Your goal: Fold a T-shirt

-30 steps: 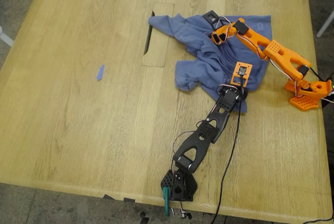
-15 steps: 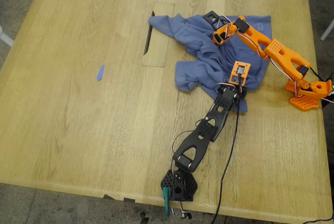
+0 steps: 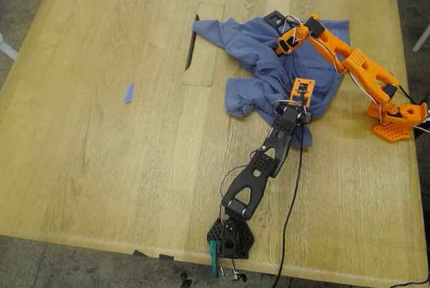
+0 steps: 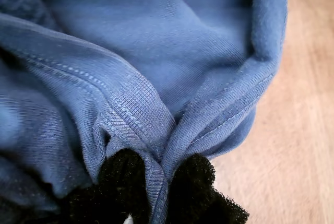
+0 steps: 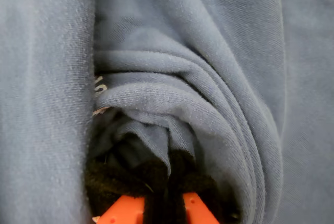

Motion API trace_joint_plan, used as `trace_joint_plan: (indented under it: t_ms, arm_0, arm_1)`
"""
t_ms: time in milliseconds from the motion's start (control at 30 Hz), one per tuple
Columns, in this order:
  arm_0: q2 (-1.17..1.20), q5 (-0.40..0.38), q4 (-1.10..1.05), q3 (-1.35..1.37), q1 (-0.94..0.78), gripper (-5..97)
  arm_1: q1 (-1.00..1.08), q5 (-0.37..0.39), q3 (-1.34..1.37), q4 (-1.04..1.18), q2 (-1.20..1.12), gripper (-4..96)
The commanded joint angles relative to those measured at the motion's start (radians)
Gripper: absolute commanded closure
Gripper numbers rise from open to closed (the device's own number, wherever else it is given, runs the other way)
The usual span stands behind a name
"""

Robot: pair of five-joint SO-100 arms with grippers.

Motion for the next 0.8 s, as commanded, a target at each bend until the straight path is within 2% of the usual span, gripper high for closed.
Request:
trace_joint_plan:
  t_ms: [0, 533, 767]
  arm_0:
    - [0.215, -0.005, 0.046, -0.008, -0.080, 92]
    - [0.535, 0.005, 0.290, -0.008, -0.209, 92]
    - [0.637, -0.005, 0.313, -0.002, -0.252, 92]
  arm_1:
    - [-0.008, -0.006, -0.018, 0.015, 0.110, 91.5]
    - [-0.054, -0.006, -0.018, 0.083, 0.304, 91.5]
    - [-0.049, -0.006, -0.018, 0.123, 0.419, 91.5]
